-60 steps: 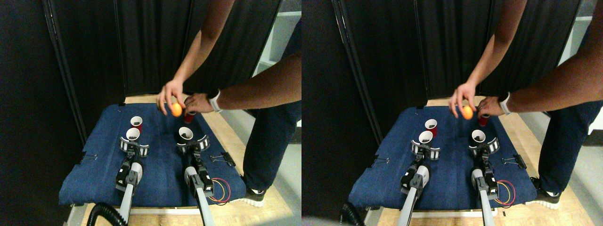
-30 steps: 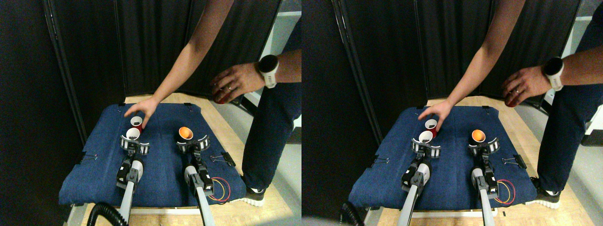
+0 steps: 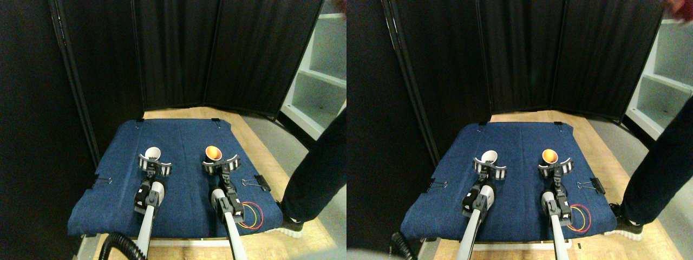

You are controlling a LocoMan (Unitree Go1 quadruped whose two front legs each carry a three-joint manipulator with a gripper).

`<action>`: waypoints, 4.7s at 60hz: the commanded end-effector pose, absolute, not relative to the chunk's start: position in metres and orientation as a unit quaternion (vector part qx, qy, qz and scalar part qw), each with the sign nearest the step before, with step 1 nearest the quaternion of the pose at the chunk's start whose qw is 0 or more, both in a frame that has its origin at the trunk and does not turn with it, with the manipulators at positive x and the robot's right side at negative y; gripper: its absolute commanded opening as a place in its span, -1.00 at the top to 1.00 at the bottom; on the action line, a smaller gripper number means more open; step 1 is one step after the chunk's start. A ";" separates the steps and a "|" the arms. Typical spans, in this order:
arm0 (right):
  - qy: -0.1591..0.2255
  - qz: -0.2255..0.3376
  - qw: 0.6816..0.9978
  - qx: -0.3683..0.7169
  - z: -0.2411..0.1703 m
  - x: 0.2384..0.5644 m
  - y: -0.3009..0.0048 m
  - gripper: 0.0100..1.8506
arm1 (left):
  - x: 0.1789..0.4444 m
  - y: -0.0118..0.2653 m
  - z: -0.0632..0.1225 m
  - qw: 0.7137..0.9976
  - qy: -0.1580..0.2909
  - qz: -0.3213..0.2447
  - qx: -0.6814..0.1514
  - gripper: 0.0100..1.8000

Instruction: Pour (bimanual)

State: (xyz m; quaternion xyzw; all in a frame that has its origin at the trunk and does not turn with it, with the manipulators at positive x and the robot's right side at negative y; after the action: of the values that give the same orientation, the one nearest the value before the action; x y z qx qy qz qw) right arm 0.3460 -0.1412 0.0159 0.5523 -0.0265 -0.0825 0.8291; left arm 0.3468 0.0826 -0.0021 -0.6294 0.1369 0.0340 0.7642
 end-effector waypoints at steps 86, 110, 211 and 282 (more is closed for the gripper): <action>0.020 -0.077 0.659 0.748 -0.016 0.370 -0.139 -0.44 | 0.358 0.098 -0.029 0.704 0.102 0.042 -0.701 -0.59; 0.022 -0.056 0.648 0.760 0.005 0.361 -0.135 -0.37 | 0.359 0.092 -0.015 0.701 0.107 0.035 -0.705 -0.58; 0.056 -0.029 0.631 0.773 0.019 0.356 -0.127 -0.53 | 0.351 0.084 0.002 0.715 0.094 0.032 -0.692 -0.51; 0.092 -0.070 0.641 0.759 -0.021 0.379 -0.132 -0.51 | 0.375 0.099 -0.029 0.710 0.112 0.070 -0.691 -0.53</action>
State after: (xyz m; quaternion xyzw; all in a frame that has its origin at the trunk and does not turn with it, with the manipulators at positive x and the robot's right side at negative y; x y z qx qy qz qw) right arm 0.3738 -0.1309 -0.0231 0.7551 0.0998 -0.0771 0.6433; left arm 0.3714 0.1008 -0.0339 -0.6873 0.1264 0.0779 0.7111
